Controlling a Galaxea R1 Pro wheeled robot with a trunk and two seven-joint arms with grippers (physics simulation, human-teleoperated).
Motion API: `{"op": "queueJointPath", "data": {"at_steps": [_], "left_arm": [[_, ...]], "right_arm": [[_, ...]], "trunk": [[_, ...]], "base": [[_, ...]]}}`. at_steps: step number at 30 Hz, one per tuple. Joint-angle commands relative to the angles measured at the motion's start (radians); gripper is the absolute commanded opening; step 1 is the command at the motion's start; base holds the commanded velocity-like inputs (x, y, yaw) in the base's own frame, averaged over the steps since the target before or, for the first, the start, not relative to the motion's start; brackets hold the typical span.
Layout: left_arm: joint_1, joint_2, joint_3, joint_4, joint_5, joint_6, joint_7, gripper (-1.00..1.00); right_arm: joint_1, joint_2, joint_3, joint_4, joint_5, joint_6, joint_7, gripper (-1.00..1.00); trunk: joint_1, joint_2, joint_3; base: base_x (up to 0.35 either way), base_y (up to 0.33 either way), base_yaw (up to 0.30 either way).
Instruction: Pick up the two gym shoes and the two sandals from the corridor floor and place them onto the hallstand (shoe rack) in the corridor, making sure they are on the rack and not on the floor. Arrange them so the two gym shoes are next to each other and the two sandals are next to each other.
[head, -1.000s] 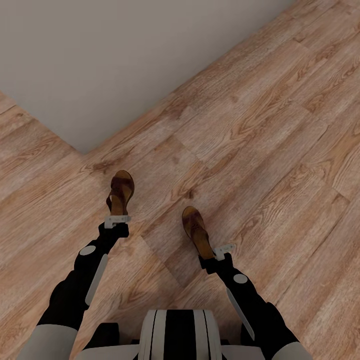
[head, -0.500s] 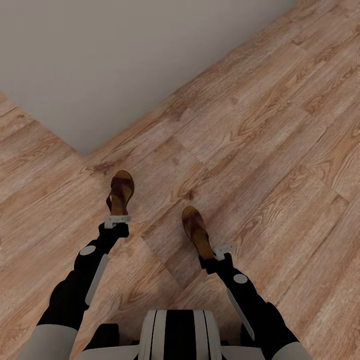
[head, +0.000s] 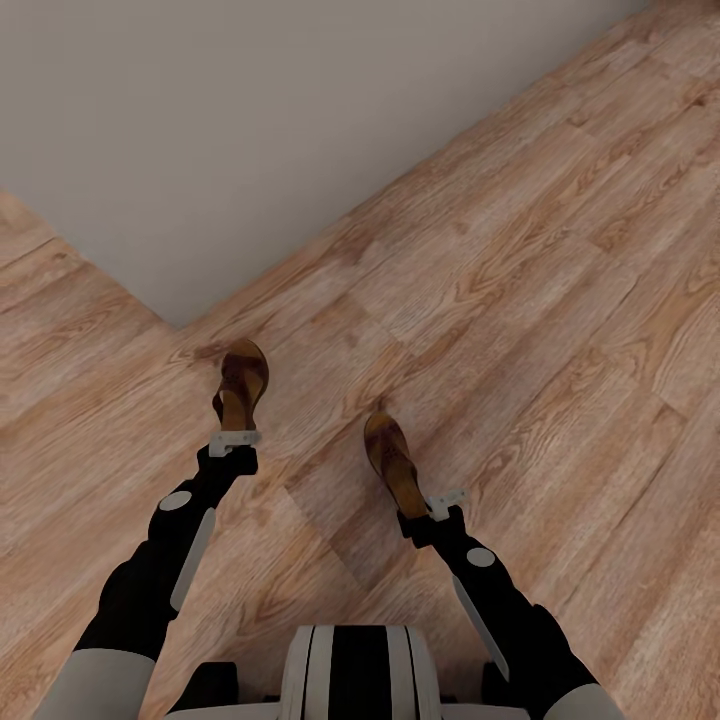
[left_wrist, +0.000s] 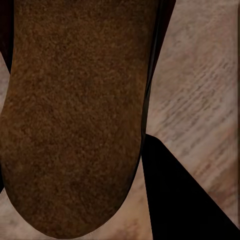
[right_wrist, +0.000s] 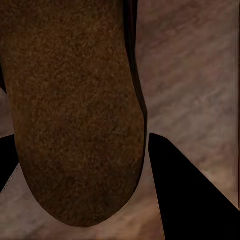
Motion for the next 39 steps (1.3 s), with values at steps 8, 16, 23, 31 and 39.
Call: {"op": "queueJointPath", "data": {"at_steps": [8, 16, 23, 31, 39], "left_arm": [[0.0, 0.001, -0.001, -0.001, 0.002, 0.007, -0.003, -1.0], [0.003, -0.011, -0.01, 0.001, 0.005, 0.01, -0.003, -1.0], [0.024, -0.013, -0.016, 0.003, 0.007, 0.069, -0.003, -1.0], [0.03, -0.015, -0.016, 0.005, 0.008, 0.071, -0.003, -1.0], [0.032, -0.015, -0.016, 0.005, 0.008, 0.071, -0.003, -1.0]], "right_arm": [[0.0, -0.001, 0.0, -0.003, -0.004, 0.006, 0.002, -1.0], [0.0, -0.001, 0.002, -0.009, -0.004, 0.012, -0.002, -1.0], [0.0, 0.001, 0.002, -0.008, -0.004, 0.015, -0.004, -1.0], [0.0, 0.001, 0.001, -0.008, -0.004, 0.015, -0.004, -1.0], [0.0, 0.001, 0.001, -0.008, -0.004, 0.015, -0.004, -1.0]], "trunk": [[-0.004, 0.002, 0.031], [-0.007, 0.004, 0.061], [-0.01, 0.005, 0.092], [-0.014, 0.007, 0.136], [-0.018, 0.009, 0.18]], "base": [[0.0, 0.0, 0.0], [0.0, 0.0, 0.0], [0.0, 0.0, 0.0], [0.0, 0.0, 0.0], [0.0, 0.0, 0.0]]}}
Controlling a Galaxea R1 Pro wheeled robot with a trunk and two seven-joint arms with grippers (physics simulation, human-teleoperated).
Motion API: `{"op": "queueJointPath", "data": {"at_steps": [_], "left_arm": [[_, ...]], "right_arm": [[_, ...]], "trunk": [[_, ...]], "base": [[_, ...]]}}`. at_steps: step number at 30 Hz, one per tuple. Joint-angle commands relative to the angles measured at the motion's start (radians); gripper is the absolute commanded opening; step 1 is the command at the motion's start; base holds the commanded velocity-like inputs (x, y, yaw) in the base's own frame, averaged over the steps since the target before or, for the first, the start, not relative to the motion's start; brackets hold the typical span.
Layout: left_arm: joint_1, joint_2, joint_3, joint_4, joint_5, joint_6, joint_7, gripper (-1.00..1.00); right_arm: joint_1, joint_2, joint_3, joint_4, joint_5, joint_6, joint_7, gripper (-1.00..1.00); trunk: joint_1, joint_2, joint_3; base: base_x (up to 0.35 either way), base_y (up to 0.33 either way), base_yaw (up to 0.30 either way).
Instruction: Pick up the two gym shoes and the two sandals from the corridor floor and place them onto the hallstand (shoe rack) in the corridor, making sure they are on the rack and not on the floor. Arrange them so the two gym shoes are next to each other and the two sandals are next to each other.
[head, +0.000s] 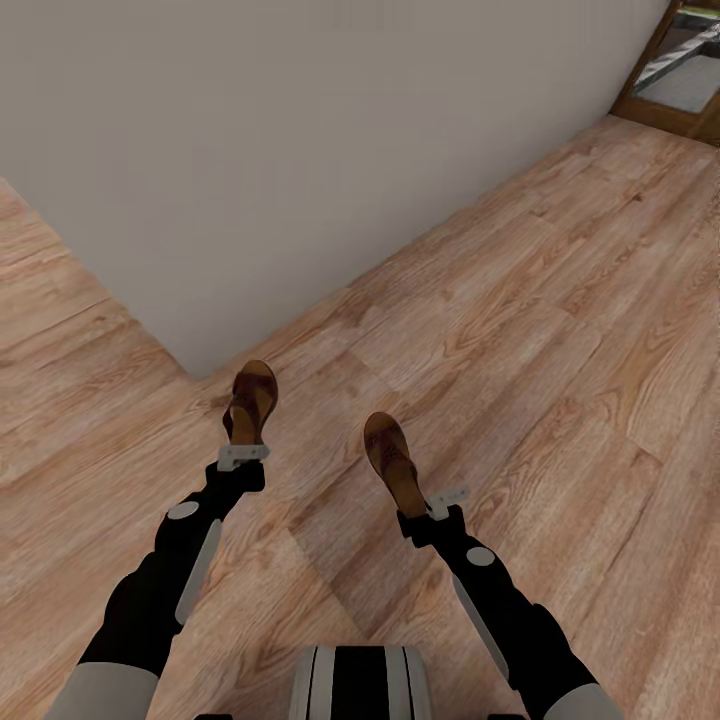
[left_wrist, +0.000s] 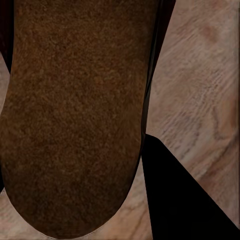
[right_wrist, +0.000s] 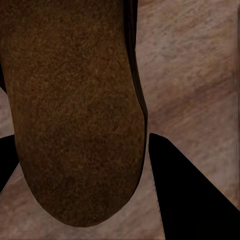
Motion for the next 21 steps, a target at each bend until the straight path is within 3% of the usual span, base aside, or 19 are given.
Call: {"op": "queueJointPath", "data": {"at_steps": [1, 21], "left_arm": [[0.0, 0.001, -0.001, -0.001, 0.003, 0.006, -0.002, -1.0], [0.0, 0.001, 0.001, 0.0, 0.004, 0.006, -0.002, -1.0]], "right_arm": [[0.0, 0.0, 0.0, -0.001, -0.004, 0.006, -0.001, -1.0], [0.0, 0.0, 0.0, -0.001, -0.004, 0.006, -0.001, -1.0]], "trunk": [[0.0, 0.0, 0.005], [-0.009, 0.005, 0.115]], "base": [[0.0, 0.0, 0.0], [0.0, 0.0, 0.0]]}}
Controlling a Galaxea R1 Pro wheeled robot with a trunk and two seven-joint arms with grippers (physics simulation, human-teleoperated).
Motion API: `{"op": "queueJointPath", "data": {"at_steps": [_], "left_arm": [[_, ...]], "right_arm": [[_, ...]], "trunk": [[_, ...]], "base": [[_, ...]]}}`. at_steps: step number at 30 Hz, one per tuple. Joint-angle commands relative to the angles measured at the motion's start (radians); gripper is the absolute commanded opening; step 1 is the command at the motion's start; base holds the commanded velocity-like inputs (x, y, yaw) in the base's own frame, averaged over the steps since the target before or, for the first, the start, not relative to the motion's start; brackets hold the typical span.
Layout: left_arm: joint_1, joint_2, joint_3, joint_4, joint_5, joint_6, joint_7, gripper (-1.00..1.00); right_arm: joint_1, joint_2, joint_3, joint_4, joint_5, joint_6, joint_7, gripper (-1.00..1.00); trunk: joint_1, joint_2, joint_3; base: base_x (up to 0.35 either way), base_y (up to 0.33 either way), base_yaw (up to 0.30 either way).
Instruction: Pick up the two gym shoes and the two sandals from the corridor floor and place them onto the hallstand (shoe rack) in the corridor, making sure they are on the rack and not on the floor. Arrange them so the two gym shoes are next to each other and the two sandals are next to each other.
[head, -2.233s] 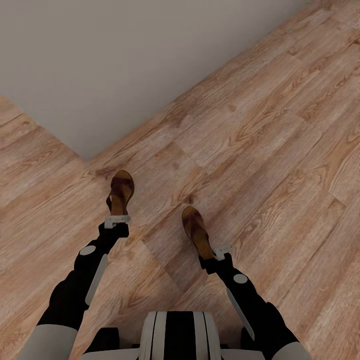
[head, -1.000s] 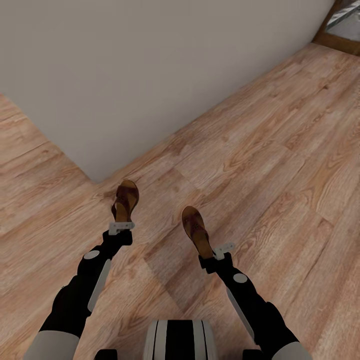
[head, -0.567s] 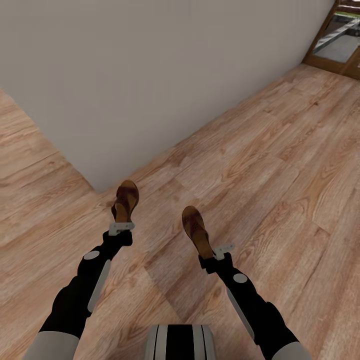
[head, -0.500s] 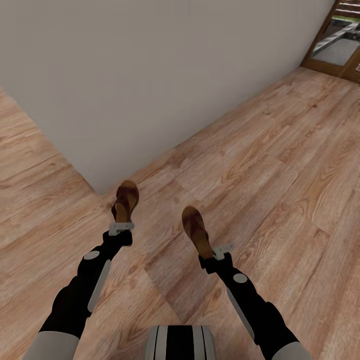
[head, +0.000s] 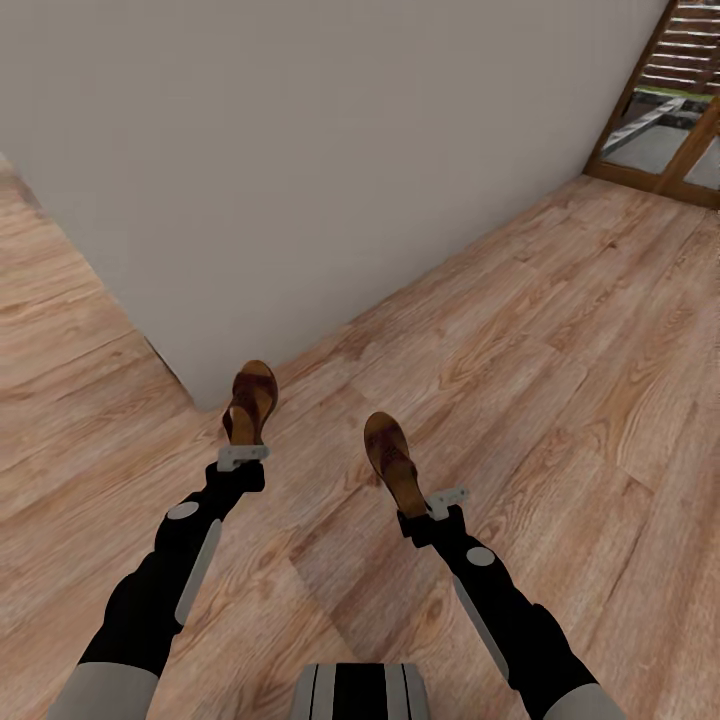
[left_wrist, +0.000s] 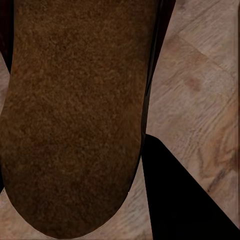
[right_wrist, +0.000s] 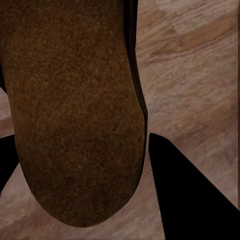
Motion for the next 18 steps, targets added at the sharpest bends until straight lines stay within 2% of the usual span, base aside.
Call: {"op": "queueJointPath", "data": {"at_steps": [1, 18], "left_arm": [[0.0, 0.001, -0.001, -0.001, 0.003, 0.006, -0.002, -1.0], [0.0, 0.001, -0.001, -0.001, 0.003, 0.006, -0.002, -1.0]], "right_arm": [[0.0, 0.0, 0.0, -0.001, -0.004, 0.006, -0.001, -1.0], [0.0, 0.0, 0.0, -0.002, -0.004, 0.006, -0.001, -1.0]], "trunk": [[-0.001, 0.0, 0.005], [-0.008, 0.004, 0.099]], "base": [[0.0, 0.0, 0.0], [0.0, 0.0, 0.0]]}}
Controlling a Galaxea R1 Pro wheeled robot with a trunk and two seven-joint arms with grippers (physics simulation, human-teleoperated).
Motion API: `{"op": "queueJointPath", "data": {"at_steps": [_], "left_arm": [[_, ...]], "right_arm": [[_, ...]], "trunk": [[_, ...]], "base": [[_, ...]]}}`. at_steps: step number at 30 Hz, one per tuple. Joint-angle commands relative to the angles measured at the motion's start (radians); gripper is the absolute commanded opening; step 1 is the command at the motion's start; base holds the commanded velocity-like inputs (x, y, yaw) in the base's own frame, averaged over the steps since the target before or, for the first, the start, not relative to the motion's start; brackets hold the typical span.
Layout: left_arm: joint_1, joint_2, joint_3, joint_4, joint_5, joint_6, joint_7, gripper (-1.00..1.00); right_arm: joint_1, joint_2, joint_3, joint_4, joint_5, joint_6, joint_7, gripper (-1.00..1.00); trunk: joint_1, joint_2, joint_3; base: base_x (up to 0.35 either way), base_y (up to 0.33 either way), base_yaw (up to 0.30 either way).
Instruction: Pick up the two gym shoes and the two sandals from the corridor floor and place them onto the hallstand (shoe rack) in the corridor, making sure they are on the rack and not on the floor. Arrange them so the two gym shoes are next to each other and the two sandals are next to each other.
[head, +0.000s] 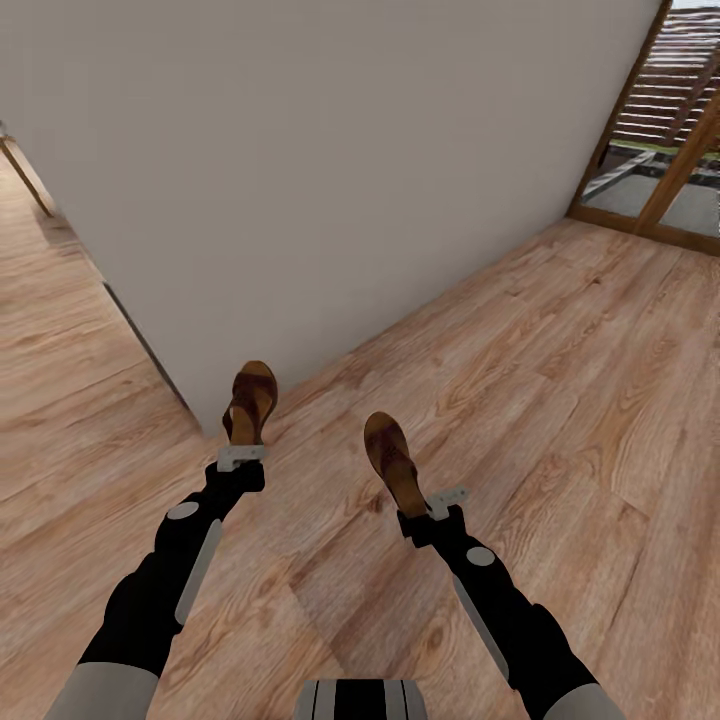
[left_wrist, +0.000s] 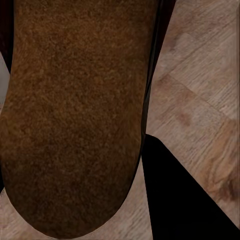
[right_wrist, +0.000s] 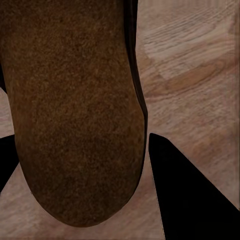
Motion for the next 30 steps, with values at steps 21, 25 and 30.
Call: {"op": "queueJointPath", "data": {"at_steps": [21, 25, 30], "left_arm": [[0.0, 0.001, -0.001, -0.001, 0.002, 0.007, -0.002, -1.0], [0.0, 0.001, -0.001, -0.002, 0.002, 0.007, -0.002, -1.0], [0.0, 0.001, -0.001, -0.002, 0.002, 0.007, -0.002, -1.0]], "right_arm": [[0.0, 0.0, 0.001, -0.001, -0.004, 0.006, -0.001, -1.0], [0.0, 0.0, 0.0, -0.001, -0.004, 0.006, -0.001, -1.0], [0.0, 0.0, 0.0, -0.002, -0.004, 0.006, -0.001, -1.0]], "trunk": [[-0.007, 0.004, 0.096], [-0.007, 0.004, 0.1], [-0.007, 0.004, 0.101]], "base": [[0.0, 0.0, 0.0], [0.016, 0.0, 0.0], [0.224, 0.0, 0.0]]}}
